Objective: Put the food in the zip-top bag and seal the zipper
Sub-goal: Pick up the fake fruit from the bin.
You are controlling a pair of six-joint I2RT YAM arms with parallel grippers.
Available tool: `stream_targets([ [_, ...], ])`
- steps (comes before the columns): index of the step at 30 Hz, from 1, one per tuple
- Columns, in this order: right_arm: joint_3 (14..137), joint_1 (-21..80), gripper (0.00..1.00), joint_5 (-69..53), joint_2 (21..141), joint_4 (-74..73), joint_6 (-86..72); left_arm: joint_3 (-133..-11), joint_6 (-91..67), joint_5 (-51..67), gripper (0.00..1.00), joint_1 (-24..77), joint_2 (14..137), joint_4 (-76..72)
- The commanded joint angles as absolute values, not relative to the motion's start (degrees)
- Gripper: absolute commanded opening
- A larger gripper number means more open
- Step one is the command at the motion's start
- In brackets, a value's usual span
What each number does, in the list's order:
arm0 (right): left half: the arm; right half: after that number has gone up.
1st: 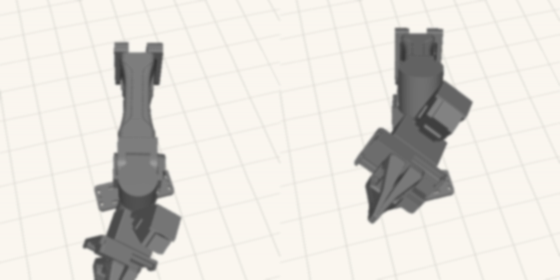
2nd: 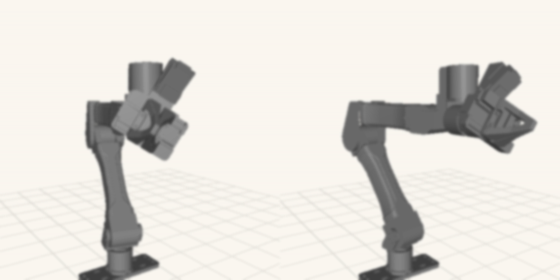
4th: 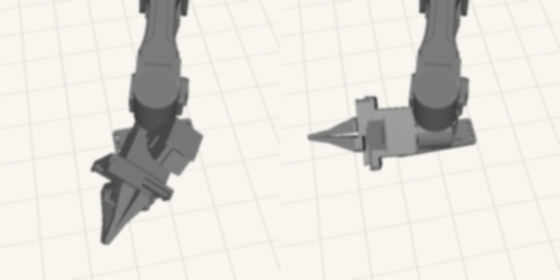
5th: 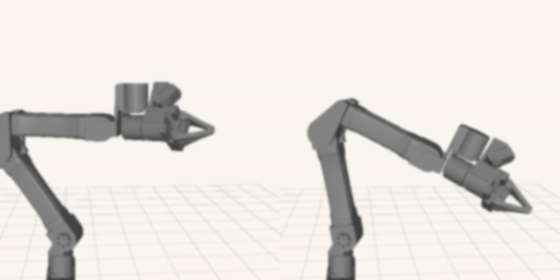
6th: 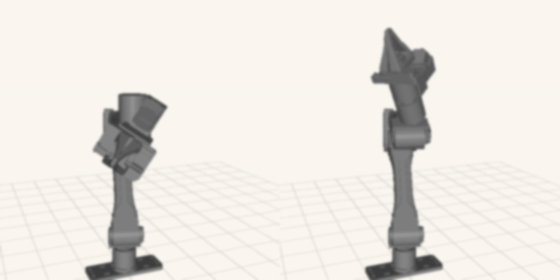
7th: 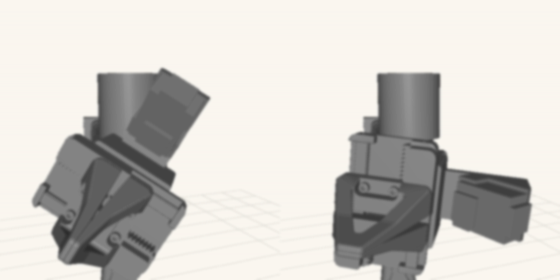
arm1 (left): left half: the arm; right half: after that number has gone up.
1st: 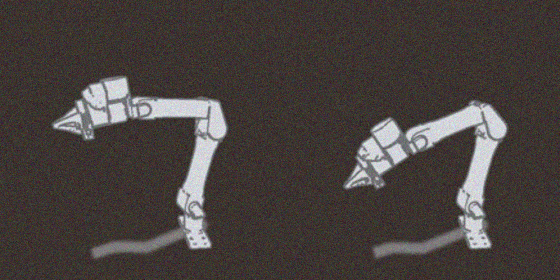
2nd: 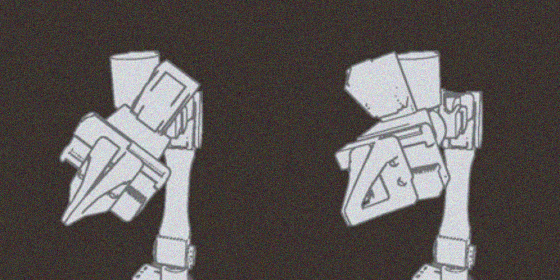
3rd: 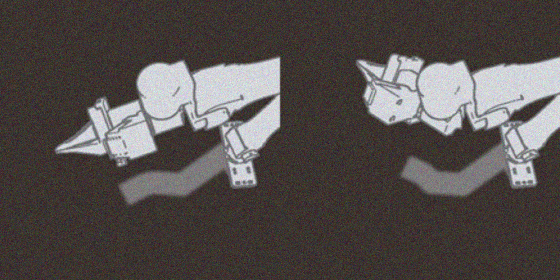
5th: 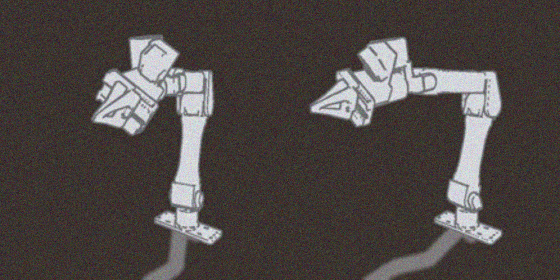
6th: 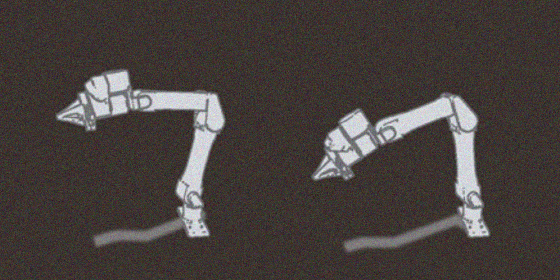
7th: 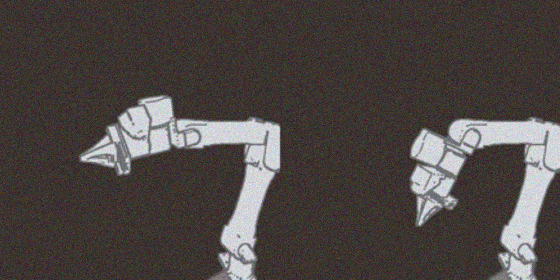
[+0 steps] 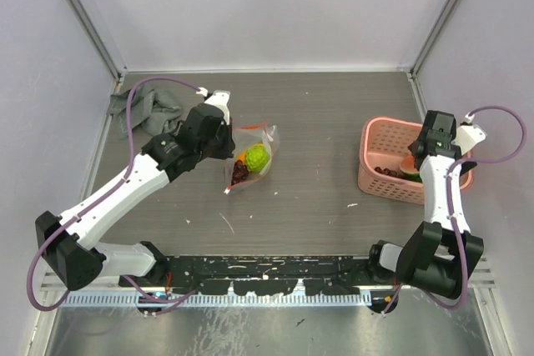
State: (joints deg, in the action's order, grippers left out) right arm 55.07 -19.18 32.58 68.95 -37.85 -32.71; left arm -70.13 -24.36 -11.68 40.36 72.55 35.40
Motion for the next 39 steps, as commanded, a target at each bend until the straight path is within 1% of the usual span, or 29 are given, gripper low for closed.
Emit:
stream_targets([
  [1,54.76,-21.12,1.0,30.96,70.33,-33.16,-33.2,-71.81,-23.38,-11.07,0.0,39.98,72.32,32.27],
  [6,54.1,-22.31,1.0,27.02,73.18,-31.7,-32.91,-71.72,-23.43,-10.99,0.0,39.98,72.32,32.19],
  [10,53.15,-22.46,1.0,20.94,74.38,-29.9,-31.35,-71.8,-23.52,-10.82,0.0,39.92,72.28,32.09],
  [17,51.52,-22.37,1.0,17.71,76.16,-28.63,-30.02,-71.78,-23.57,-10.46,0.0,39.9,74.09,32.07],
  [20,51.44,-22.36,0.96,16.81,77.25,-28.19,-29.68,-71.78,-23.57,-10.46,0.0,39.89,74.0,32.09],
  [22,51.21,-22.45,0.91,16.7,77.71,-27.73,-29.48,-71.72,-23.58,-10.46,0.0,39.85,73.98,32.09],
  [24,51.01,-22.39,0.83,17.07,78.18,-27.57,-29.35,-71.8,-23.63,-10.51,0.0,39.88,73.95,32.12],
  [29,50.8,-22.41,0.56,18.1,77.43,-27.71,-28.87,-71.78,-23.65,-10.29,0.0,39.86,73.86,32.01],
  [32,50.83,-22.35,0.42,18.31,75.68,-28.25,-28.66,-71.76,-23.69,-10.28,0.0,39.88,73.92,32.0],
  [39,52.14,-22.33,0.19,17.15,72.93,-29.9,-27.88,-71.78,-23.7,-10.29,0.0,39.85,73.77,32.02],
])
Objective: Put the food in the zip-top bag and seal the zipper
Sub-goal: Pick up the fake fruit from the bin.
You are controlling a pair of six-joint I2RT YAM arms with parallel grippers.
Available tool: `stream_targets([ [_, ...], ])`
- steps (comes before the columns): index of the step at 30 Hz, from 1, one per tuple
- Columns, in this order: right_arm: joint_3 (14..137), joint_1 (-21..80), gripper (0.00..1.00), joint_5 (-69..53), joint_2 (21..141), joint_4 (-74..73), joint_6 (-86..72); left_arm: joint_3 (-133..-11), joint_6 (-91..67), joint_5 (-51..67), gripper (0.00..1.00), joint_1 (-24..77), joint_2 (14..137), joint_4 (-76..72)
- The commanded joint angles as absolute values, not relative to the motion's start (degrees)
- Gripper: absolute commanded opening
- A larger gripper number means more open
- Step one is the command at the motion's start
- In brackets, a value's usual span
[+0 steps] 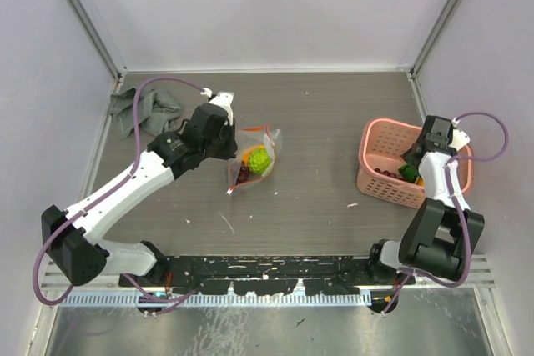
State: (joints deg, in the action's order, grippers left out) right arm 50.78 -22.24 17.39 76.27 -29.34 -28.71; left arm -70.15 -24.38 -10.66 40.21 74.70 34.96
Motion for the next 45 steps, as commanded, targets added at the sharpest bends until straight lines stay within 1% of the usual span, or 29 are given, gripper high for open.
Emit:
stream_targets([
  [1,52.45,-22.34,0.17,16.88,72.55,-30.27,-27.73,-71.79,-23.69,-10.28,0.0,39.87,73.74,32.06],
  [2,52.79,-22.37,0.15,16.44,72.19,-30.62,-27.56,-71.75,-23.7,-10.28,0.0,39.88,73.74,32.04],
  [11,57.4,-21.75,0.08,11.28,65.8,-34.53,-25.54,-71.83,-23.65,-10.11,0.0,39.9,73.9,32.03],
  [21,63.79,-21.16,0.05,5.87,60.94,-41.03,-23.54,-71.98,-23.59,-9.04,0.0,39.86,73.81,32.0],
  [25,66.04,-21.05,0.01,0.35,58.83,-42.55,-23.12,-71.92,-23.67,-8.63,0.0,39.9,74.04,31.96],
  [34,70.99,-18.9,0.01,-12.38,53.82,-43.24,-24.22,-71.98,-23.66,-7.51,0.0,39.87,74.27,31.77],
  [38,71.5,-13.97,0.01,-16.5,52.49,-41.43,-26.32,-71.98,-23.69,-7.06,0.0,39.88,74.36,31.66],
  [45,71.0,1.96,0.01,-14.42,52.95,-36.59,-30.95,-71.83,-23.86,-6.97,0.0,39.88,74.19,31.64],
])
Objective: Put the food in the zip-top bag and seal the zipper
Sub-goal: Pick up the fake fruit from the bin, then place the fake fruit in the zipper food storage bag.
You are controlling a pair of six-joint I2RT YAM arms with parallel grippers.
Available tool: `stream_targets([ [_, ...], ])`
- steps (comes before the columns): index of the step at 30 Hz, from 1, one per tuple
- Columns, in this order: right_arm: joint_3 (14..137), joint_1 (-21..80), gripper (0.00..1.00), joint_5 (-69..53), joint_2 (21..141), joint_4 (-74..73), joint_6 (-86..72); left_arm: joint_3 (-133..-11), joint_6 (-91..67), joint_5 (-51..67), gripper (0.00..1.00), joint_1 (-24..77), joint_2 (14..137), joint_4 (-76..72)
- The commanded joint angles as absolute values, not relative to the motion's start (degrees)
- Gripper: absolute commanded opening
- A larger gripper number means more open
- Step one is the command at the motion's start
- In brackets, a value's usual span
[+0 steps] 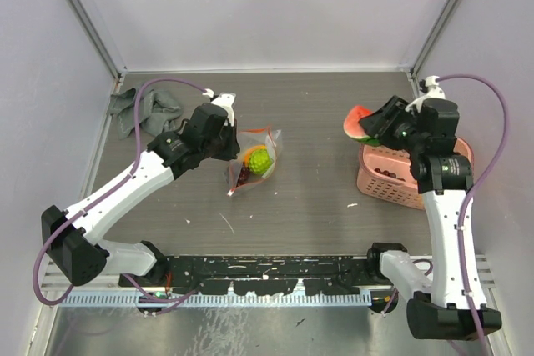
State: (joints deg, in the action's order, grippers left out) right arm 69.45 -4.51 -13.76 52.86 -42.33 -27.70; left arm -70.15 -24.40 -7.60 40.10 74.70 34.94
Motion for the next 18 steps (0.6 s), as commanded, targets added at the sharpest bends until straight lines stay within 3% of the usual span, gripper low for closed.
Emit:
stream_targets([
  [1,70.68,3.83,0.01,-14.15,53.09,-35.78,-31.65,-71.86,-23.83,-6.97,0.0,39.82,74.14,31.65],
  [18,70.91,36.45,0.01,-5.79,63.35,-24.55,-36.14,-71.75,-24.08,-6.84,0.0,39.89,74.02,31.47],
])
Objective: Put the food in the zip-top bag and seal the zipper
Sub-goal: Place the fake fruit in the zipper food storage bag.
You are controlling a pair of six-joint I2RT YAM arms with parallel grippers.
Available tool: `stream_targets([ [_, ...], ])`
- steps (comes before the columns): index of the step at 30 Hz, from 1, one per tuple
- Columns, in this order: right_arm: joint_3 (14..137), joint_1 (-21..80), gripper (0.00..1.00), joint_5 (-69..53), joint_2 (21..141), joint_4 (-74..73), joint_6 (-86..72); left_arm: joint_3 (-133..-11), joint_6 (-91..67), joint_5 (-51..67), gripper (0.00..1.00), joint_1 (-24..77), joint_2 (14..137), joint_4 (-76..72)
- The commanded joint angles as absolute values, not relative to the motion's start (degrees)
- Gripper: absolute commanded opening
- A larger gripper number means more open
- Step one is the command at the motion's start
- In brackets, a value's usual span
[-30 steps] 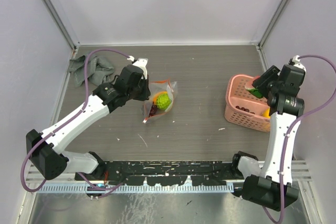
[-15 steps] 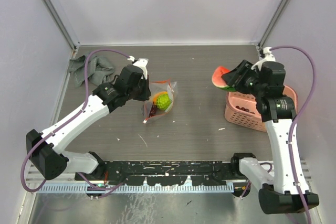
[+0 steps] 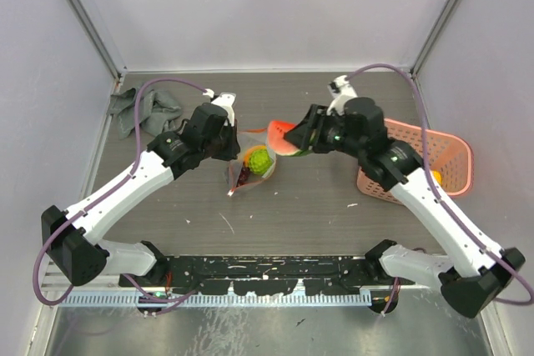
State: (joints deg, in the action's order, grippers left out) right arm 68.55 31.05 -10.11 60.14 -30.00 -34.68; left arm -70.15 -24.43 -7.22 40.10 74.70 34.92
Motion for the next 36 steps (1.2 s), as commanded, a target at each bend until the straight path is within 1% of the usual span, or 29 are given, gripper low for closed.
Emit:
stream_targets([
  [1,71.45,37.97,0.01,-5.13,64.32,-24.51,-36.21,-71.73,-24.13,-6.9,0.0,39.87,74.01,31.48],
  [10,74.73,44.66,0.01,-1.28,71.53,-27.01,-37.49,-71.56,-24.74,-6.29,0.0,39.83,73.73,31.24],
  [16,76.53,47.61,0.01,5.76,76.65,-28.56,-39.04,-71.37,-24.9,-5.88,0.0,39.86,73.21,30.99],
  [23,73.22,49.18,0.01,15.56,77.43,-20.18,-43.75,-71.29,-25.04,-4.81,0.0,39.9,73.21,30.86],
  [31,69.58,52.05,0.01,27.65,79.77,-10.78,-44.14,-70.76,-26.3,-0.87,0.0,39.88,72.29,29.31],
  [36,62.67,54.02,0.01,32.87,79.95,2.33,-42.49,-70.38,-27.1,1.99,0.0,39.9,70.89,28.36],
])
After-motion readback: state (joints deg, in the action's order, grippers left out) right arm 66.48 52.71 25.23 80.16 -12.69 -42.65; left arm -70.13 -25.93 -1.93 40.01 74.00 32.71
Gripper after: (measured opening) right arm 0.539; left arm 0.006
